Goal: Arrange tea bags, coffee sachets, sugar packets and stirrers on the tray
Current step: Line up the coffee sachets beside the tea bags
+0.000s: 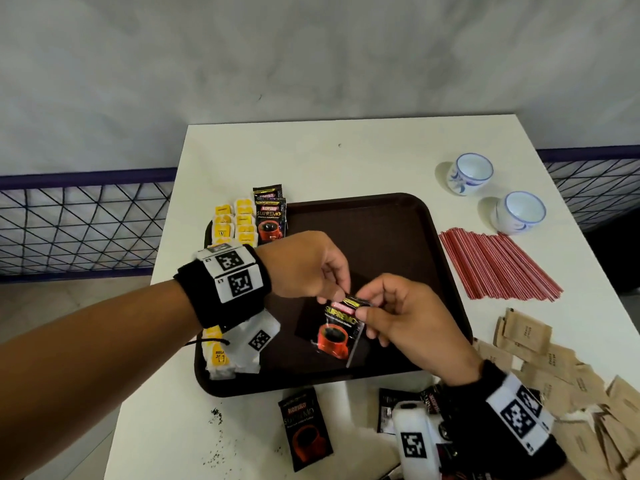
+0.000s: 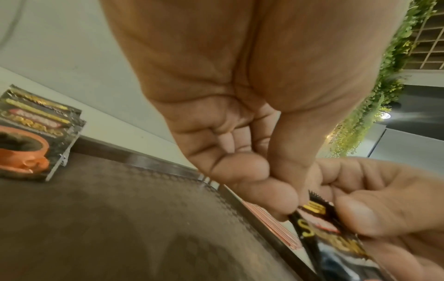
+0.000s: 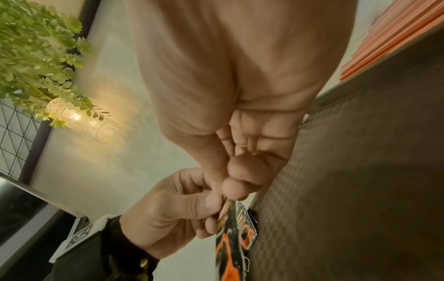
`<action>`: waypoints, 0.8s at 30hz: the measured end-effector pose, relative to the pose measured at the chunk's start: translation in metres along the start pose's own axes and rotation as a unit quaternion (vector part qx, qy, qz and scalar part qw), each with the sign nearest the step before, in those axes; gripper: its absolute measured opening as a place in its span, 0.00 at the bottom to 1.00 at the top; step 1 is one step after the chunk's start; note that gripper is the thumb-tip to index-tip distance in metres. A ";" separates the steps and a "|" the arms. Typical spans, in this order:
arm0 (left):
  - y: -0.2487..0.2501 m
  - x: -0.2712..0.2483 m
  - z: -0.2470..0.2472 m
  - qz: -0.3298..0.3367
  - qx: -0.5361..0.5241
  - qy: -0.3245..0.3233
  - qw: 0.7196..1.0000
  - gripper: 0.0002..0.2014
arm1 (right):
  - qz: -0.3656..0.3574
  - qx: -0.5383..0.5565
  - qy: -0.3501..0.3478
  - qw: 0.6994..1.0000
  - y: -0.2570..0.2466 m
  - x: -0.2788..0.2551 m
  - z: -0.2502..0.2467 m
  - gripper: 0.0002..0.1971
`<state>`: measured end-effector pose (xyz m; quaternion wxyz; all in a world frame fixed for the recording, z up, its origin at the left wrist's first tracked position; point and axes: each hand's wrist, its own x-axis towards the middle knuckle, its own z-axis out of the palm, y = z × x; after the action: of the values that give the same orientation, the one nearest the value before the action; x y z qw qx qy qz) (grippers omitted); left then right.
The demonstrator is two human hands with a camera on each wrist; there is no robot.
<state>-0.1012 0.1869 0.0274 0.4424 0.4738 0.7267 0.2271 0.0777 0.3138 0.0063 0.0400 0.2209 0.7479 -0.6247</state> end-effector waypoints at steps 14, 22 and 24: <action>-0.097 0.012 -0.096 -0.189 0.028 0.221 0.956 0.07 | 0.155 -0.130 0.134 0.970 0.040 -0.086 -0.087 0.06; -0.105 0.015 -0.100 -0.215 0.106 0.232 0.943 0.05 | 0.176 -0.148 0.141 0.963 0.059 -0.087 -0.086 0.05; -0.107 0.015 -0.101 -0.219 0.126 0.238 0.938 0.05 | 0.172 -0.146 0.140 0.964 0.060 -0.088 -0.085 0.05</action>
<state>-0.2429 0.1611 -0.0083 0.2322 0.2869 0.9192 0.1377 0.1977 0.3771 -0.0013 0.0736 0.4237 0.7798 -0.4549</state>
